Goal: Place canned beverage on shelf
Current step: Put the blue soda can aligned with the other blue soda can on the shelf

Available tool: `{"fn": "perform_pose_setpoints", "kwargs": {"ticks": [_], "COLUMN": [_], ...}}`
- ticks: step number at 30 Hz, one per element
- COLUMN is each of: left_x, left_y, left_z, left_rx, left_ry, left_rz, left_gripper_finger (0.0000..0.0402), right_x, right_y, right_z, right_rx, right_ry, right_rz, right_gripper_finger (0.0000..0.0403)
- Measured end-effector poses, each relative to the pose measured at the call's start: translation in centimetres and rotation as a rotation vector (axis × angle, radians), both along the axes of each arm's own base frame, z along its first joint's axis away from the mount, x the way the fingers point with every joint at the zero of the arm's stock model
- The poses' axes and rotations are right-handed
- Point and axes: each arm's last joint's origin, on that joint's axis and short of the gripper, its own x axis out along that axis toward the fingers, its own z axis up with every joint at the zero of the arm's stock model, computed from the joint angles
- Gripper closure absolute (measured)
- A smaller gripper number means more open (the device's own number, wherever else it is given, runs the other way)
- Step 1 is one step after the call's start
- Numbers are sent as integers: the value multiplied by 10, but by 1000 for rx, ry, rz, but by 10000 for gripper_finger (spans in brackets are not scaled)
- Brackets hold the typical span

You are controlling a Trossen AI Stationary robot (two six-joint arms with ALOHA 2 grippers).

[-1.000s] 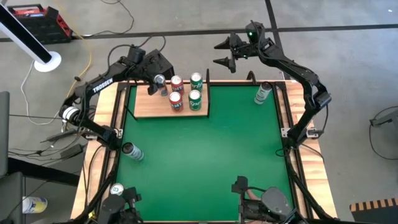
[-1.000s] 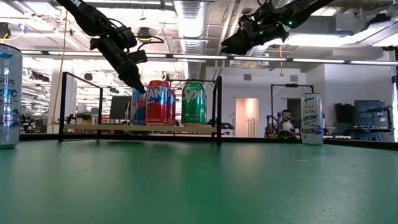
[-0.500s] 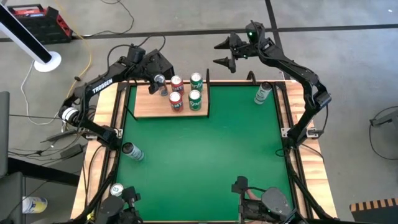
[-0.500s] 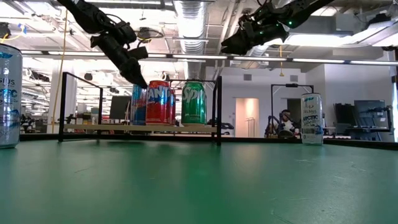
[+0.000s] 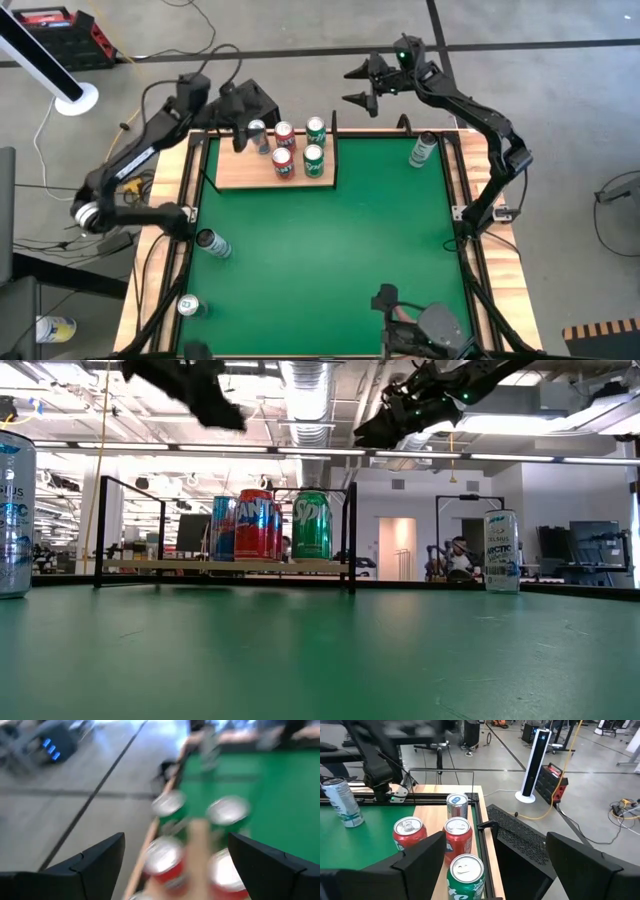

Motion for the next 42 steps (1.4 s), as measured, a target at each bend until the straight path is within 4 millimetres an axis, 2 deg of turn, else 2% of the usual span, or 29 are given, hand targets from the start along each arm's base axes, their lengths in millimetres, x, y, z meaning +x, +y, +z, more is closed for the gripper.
{"fn": "perform_pose_setpoints", "kwargs": {"ticks": [4, 9, 18, 23, 30, 36, 42], "left_x": [10, 17, 19, 14, -7, -31, -59], "left_y": [-48, -107, -194, -237, -274, -295, -307], "left_z": [18, 26, 21, 18, 7, -3, -24], "left_rx": [-30, -114, -382, -494, -630, -764, -769], "left_ry": [-70, -76, 19, 86, 259, 432, 697], "left_rz": [-150, -300, -506, -633, -634, -577, -379], "left_gripper_finger": [66, 66, 68, 96, 145, 159, 159], "right_x": [5, 13, 38, 60, 91, 111, 124], "right_y": [5, 14, 42, 68, 118, 162, 205], "right_z": [-1, -4, -6, -7, -8, -7, -7], "right_rx": [10, 44, 70, 84, 98, 96, 82], "right_ry": [16, 33, 58, 83, 110, 118, 117], "right_rz": [1, 26, 99, 78, 18, -42, -99], "right_gripper_finger": [37, 37, 37, 37, 37, 37, 37]}}
